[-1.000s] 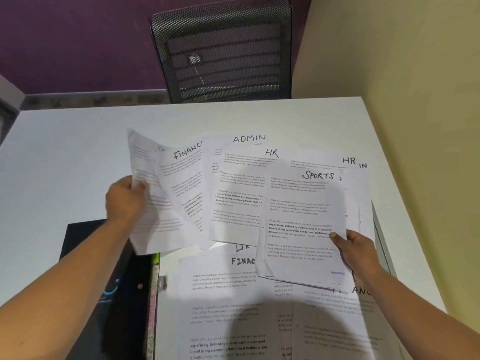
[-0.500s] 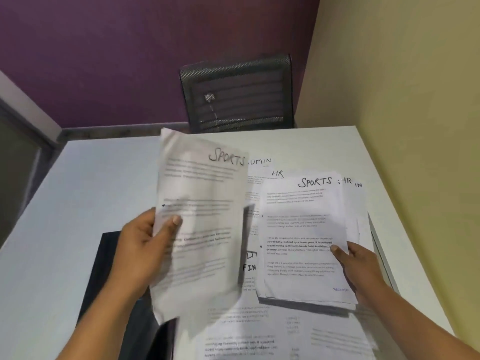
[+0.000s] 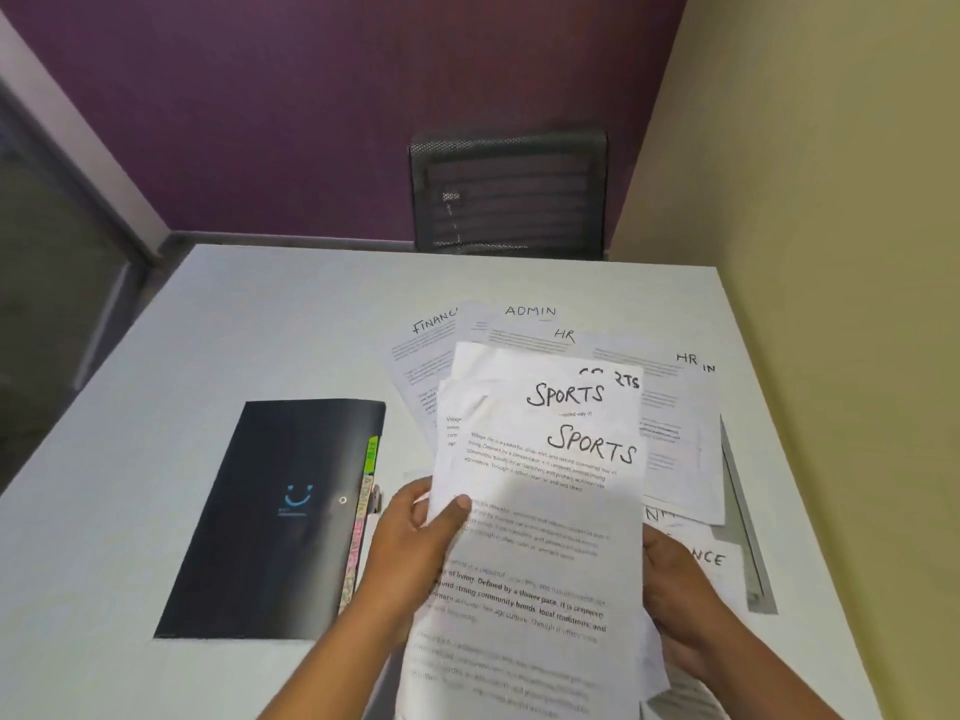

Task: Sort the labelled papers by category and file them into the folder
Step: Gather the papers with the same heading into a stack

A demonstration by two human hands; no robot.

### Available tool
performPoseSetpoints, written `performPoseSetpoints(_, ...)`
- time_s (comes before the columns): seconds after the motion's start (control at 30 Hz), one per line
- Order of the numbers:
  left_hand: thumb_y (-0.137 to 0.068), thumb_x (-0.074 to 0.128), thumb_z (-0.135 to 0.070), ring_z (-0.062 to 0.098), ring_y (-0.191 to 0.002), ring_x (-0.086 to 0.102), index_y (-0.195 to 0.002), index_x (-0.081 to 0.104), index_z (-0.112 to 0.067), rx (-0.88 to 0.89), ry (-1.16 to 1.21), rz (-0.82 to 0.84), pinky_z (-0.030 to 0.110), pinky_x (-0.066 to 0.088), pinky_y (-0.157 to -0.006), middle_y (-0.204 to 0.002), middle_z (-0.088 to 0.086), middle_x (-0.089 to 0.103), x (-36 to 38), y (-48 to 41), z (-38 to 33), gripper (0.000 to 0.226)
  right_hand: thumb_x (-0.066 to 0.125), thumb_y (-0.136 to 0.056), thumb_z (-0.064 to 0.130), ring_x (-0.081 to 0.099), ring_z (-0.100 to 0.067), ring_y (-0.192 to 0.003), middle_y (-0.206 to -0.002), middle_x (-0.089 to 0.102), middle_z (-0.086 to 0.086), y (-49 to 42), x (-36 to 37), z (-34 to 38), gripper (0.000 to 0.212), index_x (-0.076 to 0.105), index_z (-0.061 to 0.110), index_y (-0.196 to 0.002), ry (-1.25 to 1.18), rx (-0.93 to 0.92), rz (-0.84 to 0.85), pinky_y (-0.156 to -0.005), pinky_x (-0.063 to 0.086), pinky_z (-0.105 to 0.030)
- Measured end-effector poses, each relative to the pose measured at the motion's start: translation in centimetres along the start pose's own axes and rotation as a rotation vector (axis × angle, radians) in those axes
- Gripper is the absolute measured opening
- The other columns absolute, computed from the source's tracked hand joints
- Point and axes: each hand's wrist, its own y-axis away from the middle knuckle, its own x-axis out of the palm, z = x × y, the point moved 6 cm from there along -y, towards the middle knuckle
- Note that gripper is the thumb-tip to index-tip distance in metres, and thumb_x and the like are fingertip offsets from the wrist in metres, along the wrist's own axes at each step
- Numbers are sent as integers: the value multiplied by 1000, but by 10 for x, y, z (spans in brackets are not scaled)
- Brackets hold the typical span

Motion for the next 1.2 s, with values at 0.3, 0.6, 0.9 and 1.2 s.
performPoseSetpoints(0.3, -98, 59, -13, 32, -86, 76, -102, 76, -19, -29, 142, 58, 39, 61, -65, -98, 12, 79, 1, 33, 33, 18, 54, -88, 59, 72, -30, -102, -110, 76, -13, 25, -9, -34, 49, 79, 19, -100, -310, 95, -6, -81, 57, -44)
performPoseSetpoints(0.6, -98, 58, -33, 31, -83, 76, -91, 76, -23, 15, 122, -61, 42, 62, -66, -91, 9, 79, -3, 46, 36, 22, 73, -88, 10, 76, -30, -95, -105, 79, -9, 41, -14, -35, 26, 71, 13, -113, -103, -128, -168, -70, 63, -37)
performPoseSetpoints(0.9, -98, 57, -25, 22, -105, 70, -116, 72, -18, -112, 297, -76, 40, 52, -97, -114, 0, 75, -8, 49, 41, 24, 72, -79, 25, 74, -33, -100, -113, 76, -15, 45, -21, -43, 41, 69, 9, -117, -284, -63, -165, -80, 61, -42)
performPoseSetpoints(1.2, -84, 71, 7, 23, -70, 73, -86, 69, 0, 70, 197, -23, 32, 61, -66, -84, 13, 79, -1, 47, 32, 8, 70, -83, 15, 73, -32, -103, -114, 75, -15, 45, -22, -44, 38, 69, 6, -120, -302, -71, -133, -77, 63, -37)
